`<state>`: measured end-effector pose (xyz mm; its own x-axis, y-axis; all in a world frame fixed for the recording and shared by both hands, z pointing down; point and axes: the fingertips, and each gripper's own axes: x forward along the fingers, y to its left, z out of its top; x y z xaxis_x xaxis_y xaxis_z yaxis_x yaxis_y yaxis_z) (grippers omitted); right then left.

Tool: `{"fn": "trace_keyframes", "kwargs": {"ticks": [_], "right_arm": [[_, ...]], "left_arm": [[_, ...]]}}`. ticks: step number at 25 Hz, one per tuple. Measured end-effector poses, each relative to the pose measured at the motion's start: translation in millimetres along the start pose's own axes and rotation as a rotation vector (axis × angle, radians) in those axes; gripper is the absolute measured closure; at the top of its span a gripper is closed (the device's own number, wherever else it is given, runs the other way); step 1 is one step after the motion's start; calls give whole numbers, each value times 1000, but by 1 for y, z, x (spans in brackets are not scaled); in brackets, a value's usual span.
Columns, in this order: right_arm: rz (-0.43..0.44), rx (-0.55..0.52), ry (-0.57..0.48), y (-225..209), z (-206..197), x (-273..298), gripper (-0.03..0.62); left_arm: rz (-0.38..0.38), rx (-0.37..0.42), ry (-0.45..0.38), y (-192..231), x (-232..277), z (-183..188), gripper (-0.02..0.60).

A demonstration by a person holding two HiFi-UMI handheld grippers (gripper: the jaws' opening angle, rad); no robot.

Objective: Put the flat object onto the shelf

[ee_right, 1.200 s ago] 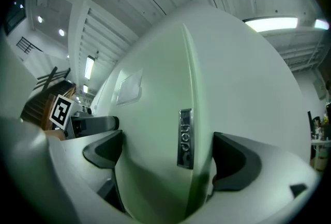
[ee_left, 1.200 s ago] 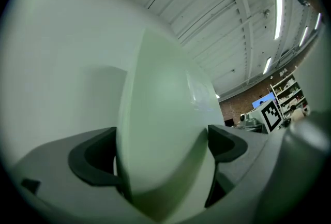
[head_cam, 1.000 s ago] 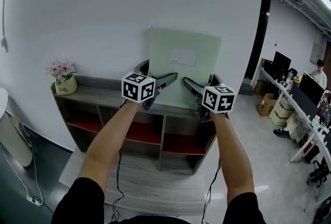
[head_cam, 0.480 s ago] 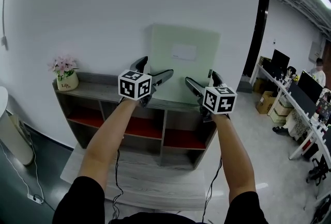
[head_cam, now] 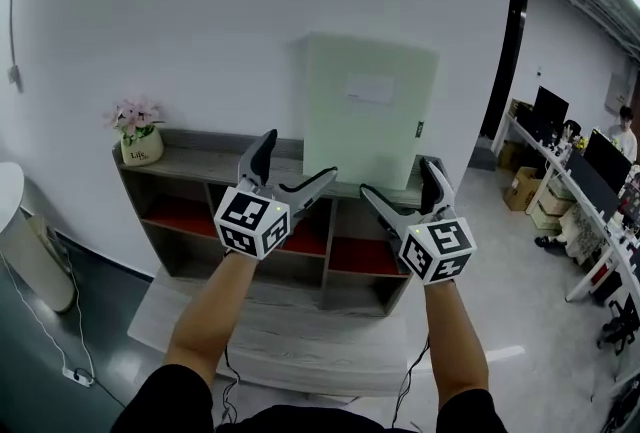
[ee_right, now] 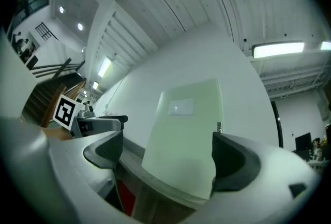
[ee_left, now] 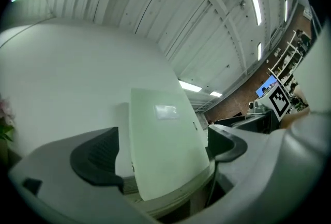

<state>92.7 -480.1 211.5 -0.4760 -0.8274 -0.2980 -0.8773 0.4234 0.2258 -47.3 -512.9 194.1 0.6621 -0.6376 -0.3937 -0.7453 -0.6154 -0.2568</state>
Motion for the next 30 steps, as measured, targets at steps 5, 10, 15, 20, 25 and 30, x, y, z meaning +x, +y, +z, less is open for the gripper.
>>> {"fn": "trace_keyframes", "kwargs": {"ticks": [5,10,15,20,25,30], "right_arm": [[-33,-32,-29,27,-6,-39,69],[-81,-65,-26,48,-22,-68,272],[-118,-84,-32,61,-34,-83,445],[-143,-70,-52,68,-40,-88,556],[-163,-57,-22,70,-59,-94,568],[-190,-42,22,68,-80,-100,569]], "left_arm": [[40,-14,-20,-23,-43,-9,46],[84,-54,-13,-36,-79,-25,185],[144,-72,-20,-47,-103,-30,354],[219,-95,7,-45,-119,-49,543],[221,-117,83,-53,-130,-75,574],[188,-133,140,-67,-133,-101,575]]}}
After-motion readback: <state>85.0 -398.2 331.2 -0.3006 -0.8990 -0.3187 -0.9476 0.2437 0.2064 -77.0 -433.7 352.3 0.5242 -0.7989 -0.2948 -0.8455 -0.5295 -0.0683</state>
